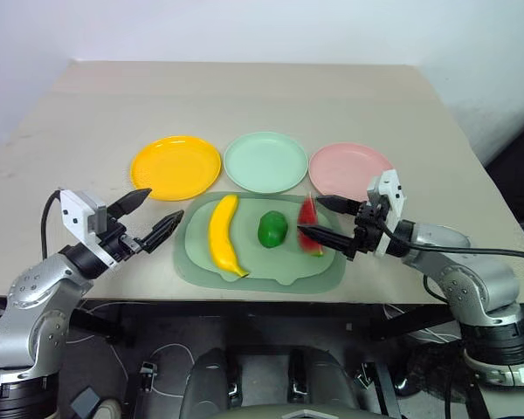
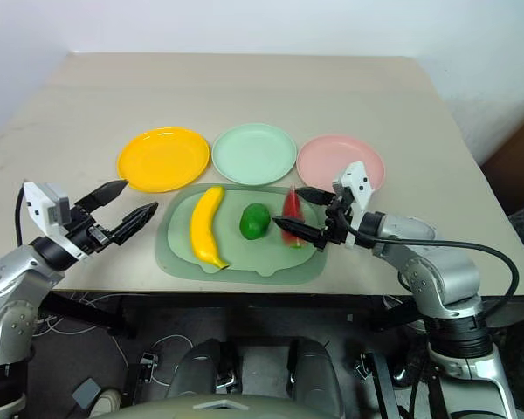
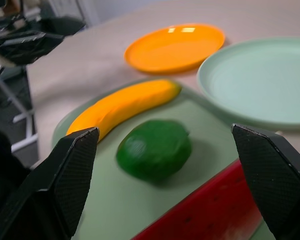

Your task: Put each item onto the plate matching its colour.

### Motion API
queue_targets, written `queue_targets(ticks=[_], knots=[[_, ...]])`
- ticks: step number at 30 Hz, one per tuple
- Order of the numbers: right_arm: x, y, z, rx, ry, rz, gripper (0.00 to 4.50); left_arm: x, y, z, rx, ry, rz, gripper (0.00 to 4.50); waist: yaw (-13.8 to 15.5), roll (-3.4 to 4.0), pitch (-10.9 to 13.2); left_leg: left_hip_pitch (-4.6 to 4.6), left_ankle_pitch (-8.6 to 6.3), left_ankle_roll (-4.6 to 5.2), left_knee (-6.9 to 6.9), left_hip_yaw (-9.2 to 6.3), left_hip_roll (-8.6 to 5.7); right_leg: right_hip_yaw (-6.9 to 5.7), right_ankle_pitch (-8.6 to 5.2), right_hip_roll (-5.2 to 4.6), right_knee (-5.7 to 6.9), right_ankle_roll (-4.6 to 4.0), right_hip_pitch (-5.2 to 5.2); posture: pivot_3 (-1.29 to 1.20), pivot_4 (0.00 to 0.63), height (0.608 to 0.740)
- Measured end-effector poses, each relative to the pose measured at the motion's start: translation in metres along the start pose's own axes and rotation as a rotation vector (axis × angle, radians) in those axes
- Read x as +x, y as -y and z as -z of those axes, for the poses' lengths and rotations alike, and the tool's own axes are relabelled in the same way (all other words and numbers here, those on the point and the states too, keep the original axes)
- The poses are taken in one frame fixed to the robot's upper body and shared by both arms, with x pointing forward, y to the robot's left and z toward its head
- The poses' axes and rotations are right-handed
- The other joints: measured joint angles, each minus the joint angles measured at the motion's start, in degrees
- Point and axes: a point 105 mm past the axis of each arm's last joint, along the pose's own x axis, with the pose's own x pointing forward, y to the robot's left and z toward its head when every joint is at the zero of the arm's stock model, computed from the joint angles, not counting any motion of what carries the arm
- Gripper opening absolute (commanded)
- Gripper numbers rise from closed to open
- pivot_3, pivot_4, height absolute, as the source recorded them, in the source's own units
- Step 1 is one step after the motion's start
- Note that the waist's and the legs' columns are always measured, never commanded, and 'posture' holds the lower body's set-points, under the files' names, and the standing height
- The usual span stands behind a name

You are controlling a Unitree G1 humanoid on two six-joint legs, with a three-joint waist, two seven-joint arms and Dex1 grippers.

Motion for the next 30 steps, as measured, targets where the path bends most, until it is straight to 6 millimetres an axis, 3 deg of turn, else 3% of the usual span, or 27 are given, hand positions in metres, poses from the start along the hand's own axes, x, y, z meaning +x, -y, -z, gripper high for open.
queue_targets(ticks=[5, 14, 23, 30], knots=[[-0.002, 0.009, 0.004, 0.05, -0.118, 0.067, 4.5, 0.01, 0.01, 0.004, -0.019, 0.001, 0.064, 4.46, 0.0, -0.01, 0.0, -0.01, 0.0, 0.0, 0.01, 0.0, -0.01, 0.0, 0.0, -0.02, 0.0, -0.01, -0.02, 0.0, 0.15, 0.695], [0.004, 0.018, 0.002, 0.092, -0.232, 0.155, 4.5, 0.015, 0.002, 0.003, -0.005, -0.011, 0.1, 4.46, 0.0, -0.01, 0.0, -0.03, 0.0, 0.01, -0.01, 0.01, -0.01, 0.0, 0.0, -0.01, 0.0, -0.01, -0.04, 0.0, 0.15, 0.695], [0.014, 0.032, 0.035, 0.155, -0.434, 0.274, 4.5, 0.026, 0.006, 0.009, -0.006, -0.002, 0.138, 4.46, -0.4, -0.01, 0.0, -0.05, 0.01, -0.01, -0.03, 0.05, 0.01, 0.0, 0.0, 0.01, 0.01, -0.01, -0.1, 0.0, 0.15, 0.695], [0.018, 0.035, 0.037, 0.13, -0.496, 0.306, 4.5, 0.028, 0.005, 0.015, -0.003, -0.009, 0.14, 4.46, -0.1, -0.01, 0.0, -0.07, 0.0, 0.0, -0.02, 0.05, 0.01, 0.0, 0.01, 0.0, 0.0, 0.0, -0.09, 0.0, 0.15, 0.695]])
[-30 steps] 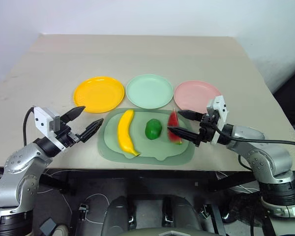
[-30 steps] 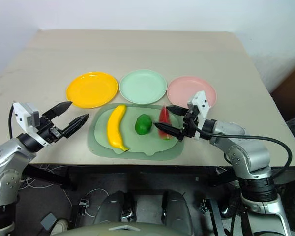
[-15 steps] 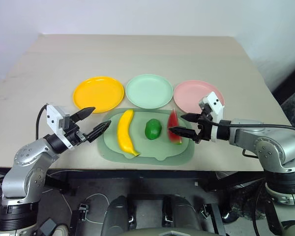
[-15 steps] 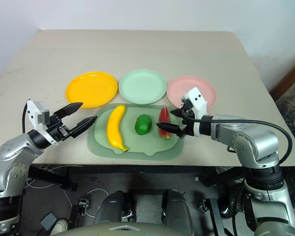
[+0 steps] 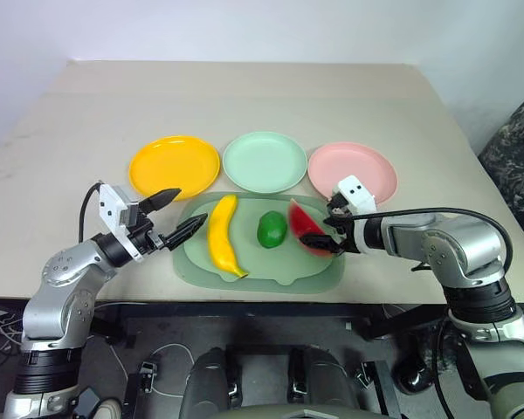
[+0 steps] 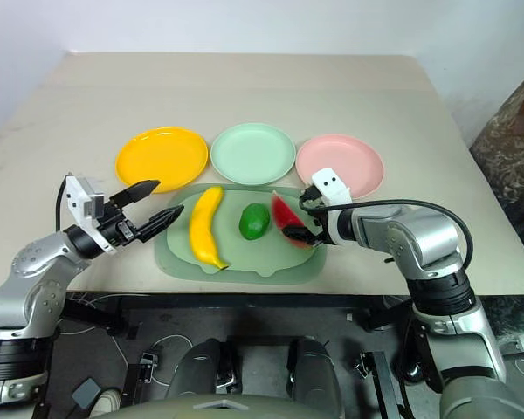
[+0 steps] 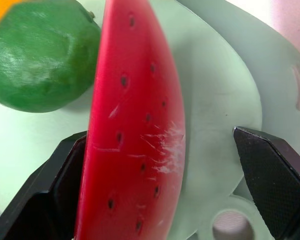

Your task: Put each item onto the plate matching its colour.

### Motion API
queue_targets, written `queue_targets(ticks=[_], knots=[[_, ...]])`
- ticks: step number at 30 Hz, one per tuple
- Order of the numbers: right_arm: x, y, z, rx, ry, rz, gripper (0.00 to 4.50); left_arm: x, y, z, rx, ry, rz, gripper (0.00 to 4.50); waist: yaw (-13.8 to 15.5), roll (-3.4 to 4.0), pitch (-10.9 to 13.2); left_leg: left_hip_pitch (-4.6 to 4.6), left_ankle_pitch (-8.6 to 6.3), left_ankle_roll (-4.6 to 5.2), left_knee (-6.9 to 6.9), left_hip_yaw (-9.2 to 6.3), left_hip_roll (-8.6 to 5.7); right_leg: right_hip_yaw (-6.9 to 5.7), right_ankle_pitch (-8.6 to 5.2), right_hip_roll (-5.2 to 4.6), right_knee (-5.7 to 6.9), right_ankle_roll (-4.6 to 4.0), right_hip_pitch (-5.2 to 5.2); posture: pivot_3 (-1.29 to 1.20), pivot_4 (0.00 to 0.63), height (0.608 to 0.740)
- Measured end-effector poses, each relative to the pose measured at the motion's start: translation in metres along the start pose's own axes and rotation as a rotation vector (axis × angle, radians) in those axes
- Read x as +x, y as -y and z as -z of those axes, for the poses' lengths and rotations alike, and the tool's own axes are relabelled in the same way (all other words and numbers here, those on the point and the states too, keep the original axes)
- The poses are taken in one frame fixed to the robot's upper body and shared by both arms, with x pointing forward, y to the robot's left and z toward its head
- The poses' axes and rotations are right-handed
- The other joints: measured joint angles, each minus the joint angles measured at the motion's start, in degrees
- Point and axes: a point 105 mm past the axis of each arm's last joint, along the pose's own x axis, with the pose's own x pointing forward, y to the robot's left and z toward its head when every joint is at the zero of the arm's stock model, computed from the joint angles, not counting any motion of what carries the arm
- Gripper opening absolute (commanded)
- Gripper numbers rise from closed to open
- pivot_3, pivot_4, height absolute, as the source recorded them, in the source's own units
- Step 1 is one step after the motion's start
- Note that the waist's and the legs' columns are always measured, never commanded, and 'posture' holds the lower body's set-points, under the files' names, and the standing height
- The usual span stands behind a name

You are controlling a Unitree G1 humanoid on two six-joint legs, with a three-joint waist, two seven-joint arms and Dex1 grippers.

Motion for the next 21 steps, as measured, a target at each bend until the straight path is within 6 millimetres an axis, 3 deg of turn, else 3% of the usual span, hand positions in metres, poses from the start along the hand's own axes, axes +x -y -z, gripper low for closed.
queue_targets(ticks=[2, 8, 15, 17, 21], knots=[[0.0, 0.0, 0.0, -0.017, -0.01, 0.004, 4.5, 0.001, -0.001, 0.001, -0.002, 0.001, -0.001, 4.46, 0.0, 0.0, 0.0, 0.0, 0.0, 0.0, 0.0, 0.0, 0.0, 0.0, 0.0, 0.0, 0.0, 0.0, 0.0, 0.0, 0.15, 0.695], [-0.001, 0.0, 0.003, -0.078, -0.051, 0.018, 2.59, 0.003, -0.003, -0.001, 0.017, 0.006, 0.0, 4.5, 0.0, 0.0, 0.0, 0.0, 0.0, 0.0, 0.0, 0.0, 0.0, 0.0, 0.0, 0.0, 0.0, 0.0, 0.0, 0.0, 0.15, 0.695], [-0.007, 0.002, 0.004, -0.096, -0.067, 0.006, 2.51, 0.004, -0.004, 0.001, 0.012, 0.0, 0.007, 4.5, 0.0, 0.0, 0.0, -0.01, 0.0, 0.01, 0.0, 0.0, 0.0, 0.0, 0.0, -0.01, 0.0, 0.0, -0.02, 0.0, 0.15, 0.695], [-0.012, 0.005, -0.01, -0.095, -0.022, 0.01, 2.51, 0.003, -0.004, 0.001, 0.012, 0.0, 0.006, 4.5, -0.1, 0.03, 0.0, -0.03, 0.0, 0.01, 0.0, 0.03, 0.0, 0.01, 0.0, -0.01, 0.01, 0.0, -0.06, 0.0, 0.15, 0.695], [-0.029, 0.027, -0.067, -0.09, 0.15, 0.096, 2.51, 0.005, -0.006, -0.001, 0.021, 0.015, 0.004, 4.5, -0.3, 0.03, 0.0, -0.01, 0.0, -0.01, -0.01, 0.05, 0.01, 0.02, 0.0, 0.02, 0.02, 0.0, -0.07, 0.0, 0.15, 0.695]])
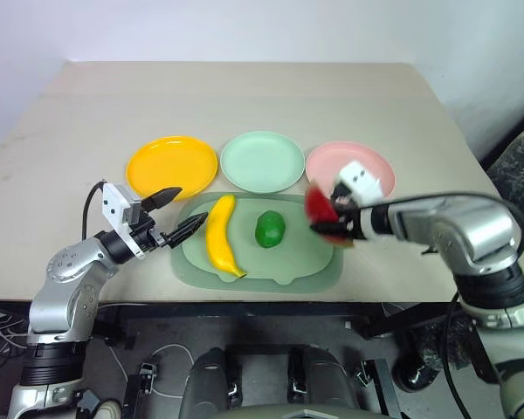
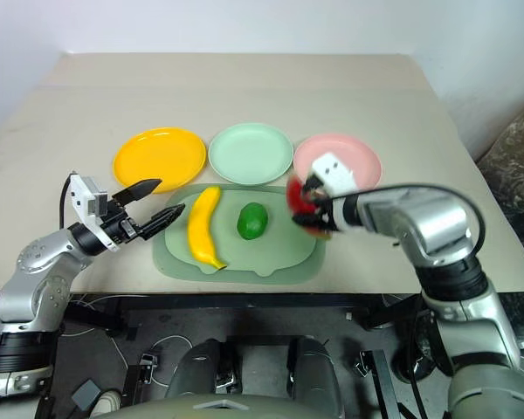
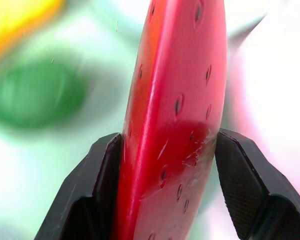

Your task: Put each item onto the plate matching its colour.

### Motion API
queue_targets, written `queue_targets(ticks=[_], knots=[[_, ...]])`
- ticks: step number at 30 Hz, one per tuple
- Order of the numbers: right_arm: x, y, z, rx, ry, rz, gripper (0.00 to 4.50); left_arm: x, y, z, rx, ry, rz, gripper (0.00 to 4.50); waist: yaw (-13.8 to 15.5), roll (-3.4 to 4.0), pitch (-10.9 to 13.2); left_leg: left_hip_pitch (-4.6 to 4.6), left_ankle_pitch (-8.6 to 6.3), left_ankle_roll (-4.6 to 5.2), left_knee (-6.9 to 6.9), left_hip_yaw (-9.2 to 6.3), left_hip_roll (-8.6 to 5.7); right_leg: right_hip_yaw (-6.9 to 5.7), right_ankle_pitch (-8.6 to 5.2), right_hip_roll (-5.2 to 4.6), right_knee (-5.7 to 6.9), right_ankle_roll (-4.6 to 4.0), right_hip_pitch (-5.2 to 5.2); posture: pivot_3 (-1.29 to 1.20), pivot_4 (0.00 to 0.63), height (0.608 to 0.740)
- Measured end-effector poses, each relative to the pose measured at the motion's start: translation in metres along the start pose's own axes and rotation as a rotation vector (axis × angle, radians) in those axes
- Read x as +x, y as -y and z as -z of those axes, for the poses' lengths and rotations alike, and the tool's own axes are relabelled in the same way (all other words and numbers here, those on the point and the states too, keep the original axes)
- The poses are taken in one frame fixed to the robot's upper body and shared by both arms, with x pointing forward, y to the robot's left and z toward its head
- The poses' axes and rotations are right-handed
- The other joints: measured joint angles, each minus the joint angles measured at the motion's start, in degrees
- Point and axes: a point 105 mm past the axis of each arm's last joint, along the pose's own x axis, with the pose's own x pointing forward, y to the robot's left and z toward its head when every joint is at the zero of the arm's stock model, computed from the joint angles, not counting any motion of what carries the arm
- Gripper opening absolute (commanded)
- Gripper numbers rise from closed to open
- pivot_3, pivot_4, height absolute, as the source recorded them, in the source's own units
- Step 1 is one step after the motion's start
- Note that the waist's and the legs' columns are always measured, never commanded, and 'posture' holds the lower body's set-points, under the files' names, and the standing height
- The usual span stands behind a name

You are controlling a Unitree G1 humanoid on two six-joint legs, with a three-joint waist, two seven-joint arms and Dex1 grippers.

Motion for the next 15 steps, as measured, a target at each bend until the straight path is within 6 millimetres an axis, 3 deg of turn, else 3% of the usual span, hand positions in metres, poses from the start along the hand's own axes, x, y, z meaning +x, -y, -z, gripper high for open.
queue_targets(ticks=[3, 7, 15], knots=[[0.009, 0.03, -0.017, 0.025, 0.026, 0.102, 2.51, -0.001, 0.0, 0.001, 0.001, 0.0, -0.004, 4.5, 0.1, 0.0, 0.0, -0.01, 0.0, 0.0, 0.0, 0.06, -0.01, 0.0, 0.0, 0.0, -0.02, 0.0, 0.0, 0.0, 0.15, 0.695], [0.031, 0.066, -0.002, 0.05, -0.072, 0.241, 2.51, -0.005, -0.001, 0.004, -0.006, -0.01, -0.025, 4.5, -0.1, 0.0, 0.0, -0.06, 0.01, 0.0, 0.0, 0.14, 0.0, 0.04, 0.0, -0.01, 0.02, 0.01, -0.09, 0.0, 0.15, 0.695], [0.059, 0.094, 0.021, 0.067, -0.196, 0.34, 2.51, -0.013, 0.006, 0.005, 0.005, -0.019, -0.059, 4.5, -1.4, 0.04, 0.0, -0.1, 0.03, -0.03, -0.01, 0.18, 0.0, 0.06, -0.01, 0.01, 0.06, 0.02, -0.14, 0.0, 0.15, 0.695]])
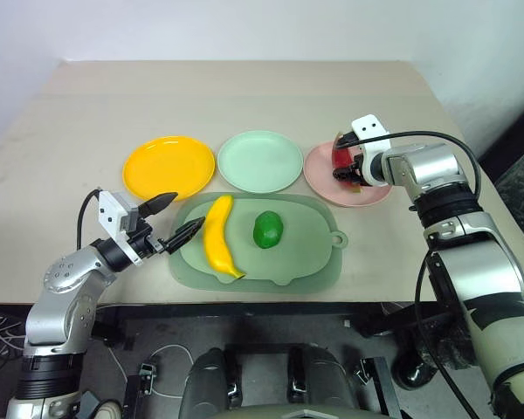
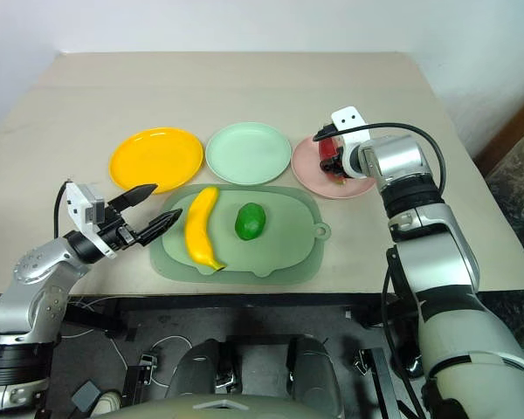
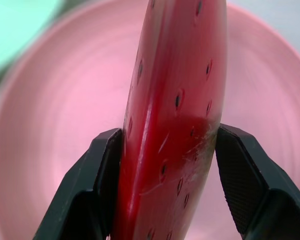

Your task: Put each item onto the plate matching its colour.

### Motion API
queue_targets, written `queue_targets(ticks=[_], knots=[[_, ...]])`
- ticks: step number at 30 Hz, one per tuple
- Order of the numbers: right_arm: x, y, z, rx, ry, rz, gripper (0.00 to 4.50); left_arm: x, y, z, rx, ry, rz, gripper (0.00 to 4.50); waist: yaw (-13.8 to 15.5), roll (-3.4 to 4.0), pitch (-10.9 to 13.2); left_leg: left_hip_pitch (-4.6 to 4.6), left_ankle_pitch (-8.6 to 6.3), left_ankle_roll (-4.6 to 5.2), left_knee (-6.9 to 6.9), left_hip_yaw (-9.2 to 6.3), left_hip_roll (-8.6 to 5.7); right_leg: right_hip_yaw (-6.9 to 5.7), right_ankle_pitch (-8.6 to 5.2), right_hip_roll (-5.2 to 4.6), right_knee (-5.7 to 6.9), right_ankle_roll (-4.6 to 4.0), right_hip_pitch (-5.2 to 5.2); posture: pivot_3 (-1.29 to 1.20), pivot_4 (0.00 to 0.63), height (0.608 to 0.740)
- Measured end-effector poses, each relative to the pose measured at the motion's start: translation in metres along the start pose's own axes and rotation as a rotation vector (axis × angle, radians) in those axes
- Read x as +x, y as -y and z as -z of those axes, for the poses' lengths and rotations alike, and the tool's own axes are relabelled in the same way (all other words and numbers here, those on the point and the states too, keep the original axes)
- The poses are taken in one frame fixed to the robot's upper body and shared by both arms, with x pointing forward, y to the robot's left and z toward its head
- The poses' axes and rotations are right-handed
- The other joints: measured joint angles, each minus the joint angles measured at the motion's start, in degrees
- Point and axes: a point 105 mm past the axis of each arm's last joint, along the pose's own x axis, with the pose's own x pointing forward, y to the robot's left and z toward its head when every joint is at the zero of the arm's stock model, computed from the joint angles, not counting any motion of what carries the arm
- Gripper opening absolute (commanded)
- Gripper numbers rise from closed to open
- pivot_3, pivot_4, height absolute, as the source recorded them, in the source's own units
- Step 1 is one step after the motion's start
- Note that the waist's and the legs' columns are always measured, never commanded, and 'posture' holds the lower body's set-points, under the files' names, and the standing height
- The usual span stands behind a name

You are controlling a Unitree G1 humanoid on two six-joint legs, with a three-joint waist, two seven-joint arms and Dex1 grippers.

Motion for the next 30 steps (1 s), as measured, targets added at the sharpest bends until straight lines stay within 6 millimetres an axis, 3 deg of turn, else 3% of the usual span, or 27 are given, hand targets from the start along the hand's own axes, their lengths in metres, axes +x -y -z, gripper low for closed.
queue_targets(ticks=[1, 7, 11, 15, 18, 22, 26, 30], knots=[[0.001, 0.002, 0.0, -0.001, 0.0, 0.008, 2.51, -0.001, 0.001, -0.001, 0.003, 0.002, -0.001, 4.5, 0.0, 0.0, 0.0, 0.0, 0.0, 0.0, 0.0, 0.0, 0.0, 0.0, 0.0, 0.0, 0.0, 0.0, 0.0, 0.0, 0.15, 0.695], [0.002, 0.006, -0.002, -0.006, 0.01, 0.006, 4.47, -0.012, 0.0, 0.001, 0.005, -0.014, -0.036, 4.5, 0.0, 0.04, 0.0, 0.01, 0.0, 0.0, 0.0, 0.0, 0.01, 0.04, 0.0, 0.0, 0.01, 0.0, -0.02, 0.0, 0.15, 0.695], [-0.007, 0.009, -0.014, -0.002, 0.051, -0.022, 4.47, -0.015, 0.0, 0.001, -0.001, -0.017, -0.04, 4.5, 0.0, 0.05, 0.0, 0.01, 0.0, 0.0, 0.01, -0.01, 0.01, 0.04, 0.0, -0.01, 0.02, 0.0, -0.02, 0.0, 0.15, 0.695], [-0.035, 0.017, -0.037, -0.012, 0.151, -0.046, 4.47, -0.018, -0.003, -0.002, 0.002, -0.015, -0.051, 4.5, 0.0, 0.07, 0.0, 0.0, 0.0, -0.01, -0.01, -0.05, 0.03, 0.05, 0.0, -0.02, 0.0, 0.0, -0.03, 0.0, 0.15, 0.695], [-0.051, 0.014, -0.039, 0.049, 0.2, -0.093, 4.47, -0.016, -0.005, -0.006, 0.013, -0.013, -0.046, 4.5, 0.1, 0.06, 0.0, 0.01, 0.0, -0.01, 0.0, -0.07, 0.03, 0.04, 0.0, -0.02, -0.01, 0.0, 0.0, 0.0, 0.15, 0.695], [-0.071, -0.012, -0.032, 0.109, 0.265, -0.244, 4.47, -0.015, -0.004, -0.011, 0.015, -0.01, -0.013, 4.5, 0.1, 0.07, 0.0, 0.01, 0.0, 0.0, -0.02, -0.08, 0.03, 0.04, 0.0, -0.02, -0.01, 0.0, -0.01, 0.0, 0.15, 0.695], [-0.101, -0.055, -0.029, 0.067, 0.398, -0.435, 4.47, -0.016, -0.003, -0.013, 0.006, -0.029, 0.027, 4.5, 0.0, 0.06, 0.0, 0.05, 0.0, -0.01, -0.05, -0.08, 0.04, 0.04, 0.0, 0.0, -0.03, -0.01, 0.01, 0.0, 0.15, 0.695], [-0.103, -0.093, -0.008, 0.126, 0.406, -0.598, 4.47, -0.016, -0.002, -0.013, 0.005, -0.03, 0.041, 4.5, 0.1, 0.01, 0.0, 0.11, -0.01, -0.01, -0.03, -0.11, 0.03, 0.02, 0.0, 0.0, -0.04, -0.01, 0.11, 0.0, 0.15, 0.695]])
